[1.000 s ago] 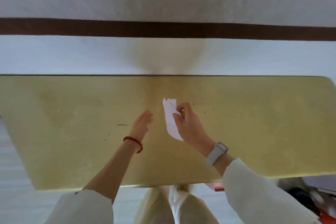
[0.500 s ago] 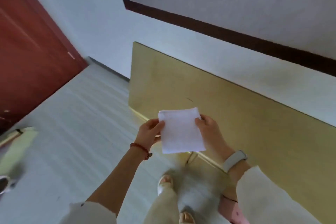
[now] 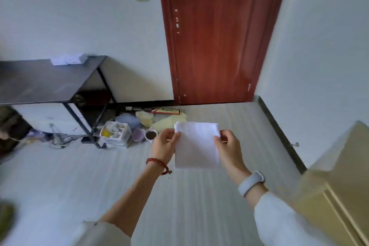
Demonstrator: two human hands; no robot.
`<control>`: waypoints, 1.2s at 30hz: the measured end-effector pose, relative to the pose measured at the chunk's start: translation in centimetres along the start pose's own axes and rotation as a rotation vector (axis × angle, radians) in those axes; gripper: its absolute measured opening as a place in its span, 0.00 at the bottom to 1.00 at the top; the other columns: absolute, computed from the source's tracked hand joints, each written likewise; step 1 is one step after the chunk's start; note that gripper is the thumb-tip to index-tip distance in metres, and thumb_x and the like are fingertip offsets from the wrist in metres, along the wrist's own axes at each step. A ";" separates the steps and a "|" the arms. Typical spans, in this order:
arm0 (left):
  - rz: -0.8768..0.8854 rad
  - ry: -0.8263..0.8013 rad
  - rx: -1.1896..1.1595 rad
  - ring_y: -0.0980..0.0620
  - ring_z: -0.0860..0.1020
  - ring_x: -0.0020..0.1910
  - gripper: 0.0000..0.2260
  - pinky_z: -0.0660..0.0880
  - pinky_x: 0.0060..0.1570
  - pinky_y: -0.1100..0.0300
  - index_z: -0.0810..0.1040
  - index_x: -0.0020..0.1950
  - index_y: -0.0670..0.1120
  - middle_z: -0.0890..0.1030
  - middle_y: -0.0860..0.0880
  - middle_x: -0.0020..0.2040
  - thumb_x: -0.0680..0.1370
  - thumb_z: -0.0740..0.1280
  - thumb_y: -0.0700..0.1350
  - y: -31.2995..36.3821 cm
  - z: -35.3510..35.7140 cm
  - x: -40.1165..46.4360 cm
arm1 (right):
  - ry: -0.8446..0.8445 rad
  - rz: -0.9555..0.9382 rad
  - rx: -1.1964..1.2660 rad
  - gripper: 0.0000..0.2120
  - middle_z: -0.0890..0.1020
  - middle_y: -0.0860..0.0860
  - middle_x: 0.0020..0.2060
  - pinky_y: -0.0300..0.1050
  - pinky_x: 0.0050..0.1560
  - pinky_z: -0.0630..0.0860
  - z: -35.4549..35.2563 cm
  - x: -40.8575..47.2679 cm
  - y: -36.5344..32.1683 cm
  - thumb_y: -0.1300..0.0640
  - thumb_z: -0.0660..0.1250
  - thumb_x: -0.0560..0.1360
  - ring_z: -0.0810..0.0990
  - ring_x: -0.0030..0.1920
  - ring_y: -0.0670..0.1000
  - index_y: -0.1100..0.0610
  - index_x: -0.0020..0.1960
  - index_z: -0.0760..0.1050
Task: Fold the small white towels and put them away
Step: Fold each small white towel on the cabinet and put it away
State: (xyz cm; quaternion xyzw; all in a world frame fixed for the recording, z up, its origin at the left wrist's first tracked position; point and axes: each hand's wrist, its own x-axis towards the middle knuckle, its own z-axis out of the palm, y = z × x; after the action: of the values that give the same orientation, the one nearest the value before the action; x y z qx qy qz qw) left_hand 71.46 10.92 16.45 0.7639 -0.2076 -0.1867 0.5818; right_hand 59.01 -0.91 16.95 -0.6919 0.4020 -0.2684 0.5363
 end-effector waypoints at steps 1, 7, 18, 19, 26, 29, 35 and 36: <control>-0.004 0.065 0.000 0.47 0.77 0.41 0.06 0.78 0.43 0.48 0.77 0.46 0.40 0.78 0.45 0.40 0.77 0.65 0.43 -0.6 -4.4 1.5 | -0.049 -0.025 0.008 0.03 0.73 0.47 0.32 0.40 0.32 0.65 4.5 0.5 -1.7 0.62 0.63 0.74 0.70 0.33 0.47 0.58 0.41 0.70; 0.008 0.366 0.011 0.52 0.78 0.38 0.05 0.78 0.32 0.63 0.75 0.45 0.41 0.77 0.48 0.38 0.77 0.64 0.42 -3.7 -29.2 8.5 | -0.358 -0.166 0.113 0.02 0.75 0.47 0.34 0.38 0.34 0.67 30.1 1.5 -10.7 0.60 0.64 0.75 0.72 0.36 0.47 0.57 0.47 0.74; -0.038 0.655 0.020 0.52 0.75 0.35 0.04 0.74 0.32 0.63 0.76 0.45 0.44 0.78 0.47 0.38 0.76 0.66 0.43 -9.7 -55.4 25.2 | -0.565 -0.392 0.032 0.01 0.77 0.47 0.37 0.41 0.38 0.70 61.4 7.5 -21.2 0.58 0.64 0.75 0.75 0.39 0.49 0.55 0.46 0.73; -0.039 0.659 0.021 0.52 0.75 0.35 0.04 0.74 0.32 0.62 0.76 0.45 0.44 0.78 0.47 0.38 0.76 0.66 0.44 -10.2 -57.3 27.2 | -0.569 -0.415 0.024 0.01 0.77 0.47 0.36 0.42 0.38 0.70 64.3 8.7 -22.0 0.57 0.63 0.76 0.75 0.39 0.49 0.55 0.46 0.73; -0.120 0.698 0.013 0.49 0.77 0.37 0.04 0.78 0.42 0.52 0.76 0.46 0.43 0.79 0.47 0.38 0.76 0.65 0.43 -11.5 -72.1 40.5 | -0.634 -0.490 -0.022 0.04 0.77 0.45 0.40 0.45 0.46 0.72 84.2 16.2 -28.7 0.55 0.62 0.77 0.76 0.44 0.50 0.54 0.49 0.72; -0.180 0.719 0.032 0.51 0.77 0.35 0.06 0.78 0.39 0.54 0.76 0.47 0.43 0.79 0.48 0.38 0.77 0.64 0.44 -12.9 -78.9 44.2 | -0.720 -0.470 -0.039 0.03 0.77 0.46 0.39 0.44 0.45 0.71 92.4 17.6 -31.3 0.55 0.62 0.77 0.76 0.44 0.50 0.54 0.49 0.72; -0.260 0.748 0.042 0.53 0.75 0.33 0.08 0.75 0.29 0.63 0.76 0.47 0.41 0.77 0.47 0.37 0.78 0.63 0.45 -18.5 -91.1 53.2 | -0.849 -0.423 -0.058 0.03 0.78 0.49 0.44 0.44 0.44 0.73 108.6 20.6 -33.6 0.55 0.61 0.77 0.77 0.46 0.50 0.53 0.49 0.72; -0.263 0.737 0.037 0.53 0.75 0.32 0.08 0.73 0.27 0.65 0.76 0.46 0.41 0.76 0.47 0.37 0.78 0.63 0.45 -19.5 -92.7 55.0 | -0.854 -0.394 -0.058 0.04 0.79 0.50 0.45 0.44 0.44 0.73 111.0 21.3 -33.5 0.55 0.61 0.77 0.77 0.46 0.51 0.54 0.49 0.72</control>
State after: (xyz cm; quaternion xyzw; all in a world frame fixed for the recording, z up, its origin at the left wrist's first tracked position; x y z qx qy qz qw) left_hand 168.69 61.40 18.67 0.8102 0.1115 0.0312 0.5746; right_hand 168.44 42.98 16.63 -0.8182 0.0139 -0.0453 0.5729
